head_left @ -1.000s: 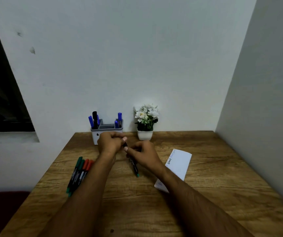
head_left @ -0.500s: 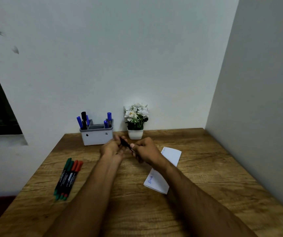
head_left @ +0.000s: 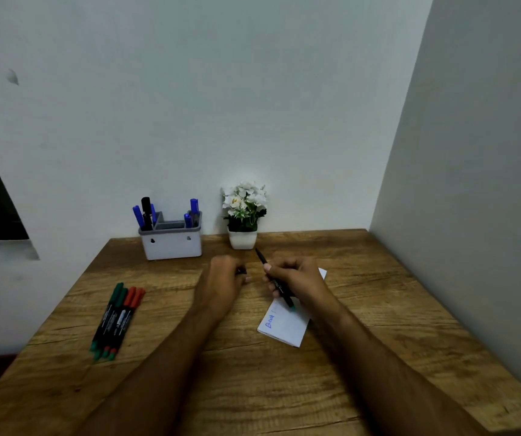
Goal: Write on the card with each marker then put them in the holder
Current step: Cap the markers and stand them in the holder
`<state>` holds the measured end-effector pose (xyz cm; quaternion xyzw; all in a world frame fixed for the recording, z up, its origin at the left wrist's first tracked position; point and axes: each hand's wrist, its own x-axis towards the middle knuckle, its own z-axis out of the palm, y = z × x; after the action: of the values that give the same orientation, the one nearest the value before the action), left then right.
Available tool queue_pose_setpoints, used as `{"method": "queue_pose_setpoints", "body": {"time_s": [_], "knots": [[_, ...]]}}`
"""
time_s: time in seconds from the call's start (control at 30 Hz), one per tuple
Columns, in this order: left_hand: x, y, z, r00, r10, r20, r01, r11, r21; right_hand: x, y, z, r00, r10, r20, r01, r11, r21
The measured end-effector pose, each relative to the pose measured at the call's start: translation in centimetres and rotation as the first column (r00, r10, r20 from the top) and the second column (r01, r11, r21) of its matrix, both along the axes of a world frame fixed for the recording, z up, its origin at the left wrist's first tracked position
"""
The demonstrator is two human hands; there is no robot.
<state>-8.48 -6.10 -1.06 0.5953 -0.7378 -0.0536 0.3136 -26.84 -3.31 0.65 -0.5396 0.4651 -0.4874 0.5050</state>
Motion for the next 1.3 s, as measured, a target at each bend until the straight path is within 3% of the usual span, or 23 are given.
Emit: {"method": "queue_pose_setpoints", "body": {"time_s": [0.13,0.27,0.37,0.5,0.6,0.7,0.87,1.1,1.3], "knots": [[-1.2,0.0,-0.8,0.998,-0.053,0.044,0.054,0.999,-0.006,-0.7,0.2,-0.1,0.995,-0.069,0.072,0.069,0.998,0.004],[-1.3,0.2,-1.5,0.995,-0.07,0.072,0.077,0.992,-0.096,-1.1,0.9,0.0,0.989,-0.057,0.136,0.056,0.998,0.01],[-0.8,1.4,-1.2,0.983,-0.17,0.063,0.178,0.973,-0.15,-1.3,1.0,0.0,0.984,-0.025,0.177,0.025,1.0,0.004],[0.7,3.6,-0.9,0.91,-0.401,0.106,0.406,0.913,-0.033,-1.4,1.2,-0.1,0.948,0.02,0.318,-0.045,0.996,0.072],[1.6,4.9,-0.7,0.878,-0.465,0.109,0.456,0.884,0.104,-1.7,1.7,-0.7,0.94,0.074,0.332,-0.089,0.996,0.03],[2.1,5.5,-0.9,0.857,-0.51,0.077,0.475,0.839,0.264,-1.9,2.1,-1.1,0.959,0.039,0.28,-0.038,0.999,-0.007],[1.8,6.1,-0.9,0.823,-0.552,0.134,0.48,0.802,0.354,-2.7,3.1,-1.3,0.998,-0.006,0.056,0.012,0.994,-0.107],[1.5,5.6,-1.5,0.769,-0.587,0.251,0.497,0.798,0.342,-3.2,4.9,-1.8,0.984,0.0,-0.18,-0.03,0.986,-0.163],[1.6,5.2,-2.2,0.772,-0.578,0.264,0.498,0.809,0.313,-3.0,5.1,-2.1,0.959,0.028,-0.283,-0.087,0.976,-0.201]]}}
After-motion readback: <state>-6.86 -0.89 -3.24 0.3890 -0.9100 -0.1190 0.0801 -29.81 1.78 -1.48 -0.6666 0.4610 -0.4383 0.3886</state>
